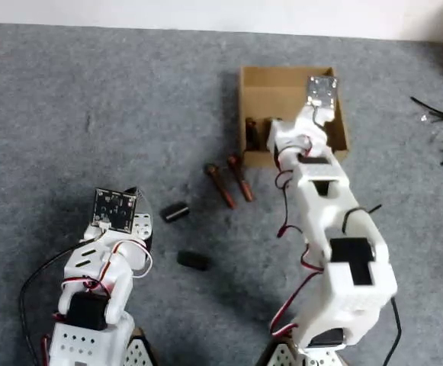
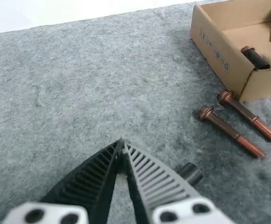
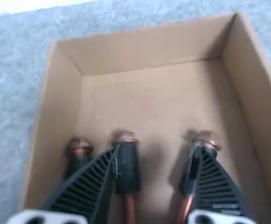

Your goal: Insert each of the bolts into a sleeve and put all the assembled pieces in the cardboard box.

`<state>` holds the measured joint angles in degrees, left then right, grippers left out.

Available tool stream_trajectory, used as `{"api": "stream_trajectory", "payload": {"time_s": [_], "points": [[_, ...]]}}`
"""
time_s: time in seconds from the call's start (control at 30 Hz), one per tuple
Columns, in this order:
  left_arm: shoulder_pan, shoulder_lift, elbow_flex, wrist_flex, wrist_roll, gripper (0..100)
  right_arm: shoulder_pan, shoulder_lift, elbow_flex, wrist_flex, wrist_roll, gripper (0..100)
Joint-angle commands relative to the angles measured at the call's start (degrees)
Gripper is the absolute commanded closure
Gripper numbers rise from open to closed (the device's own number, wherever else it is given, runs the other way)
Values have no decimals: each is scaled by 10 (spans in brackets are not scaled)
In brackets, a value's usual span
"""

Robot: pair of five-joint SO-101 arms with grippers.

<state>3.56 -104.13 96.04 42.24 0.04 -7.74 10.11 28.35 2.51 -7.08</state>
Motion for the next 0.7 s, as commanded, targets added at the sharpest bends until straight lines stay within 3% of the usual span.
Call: {"api": "stream_trajectory", "payload": {"time_s": [0.0, 0.3, 0.5, 0.67], "points": [[0, -4, 11, -1, -4, 990, -18, -110, 59, -13, 10, 794], [-6, -4, 11, -1, -4, 992, -124, -349, 274, -14, 11, 794], [-114, -7, 0, -32, -1, 993, -184, -367, 326, -13, 11, 794], [-124, -5, 11, -60, -1, 993, -226, -367, 329, -9, 13, 794]]}}
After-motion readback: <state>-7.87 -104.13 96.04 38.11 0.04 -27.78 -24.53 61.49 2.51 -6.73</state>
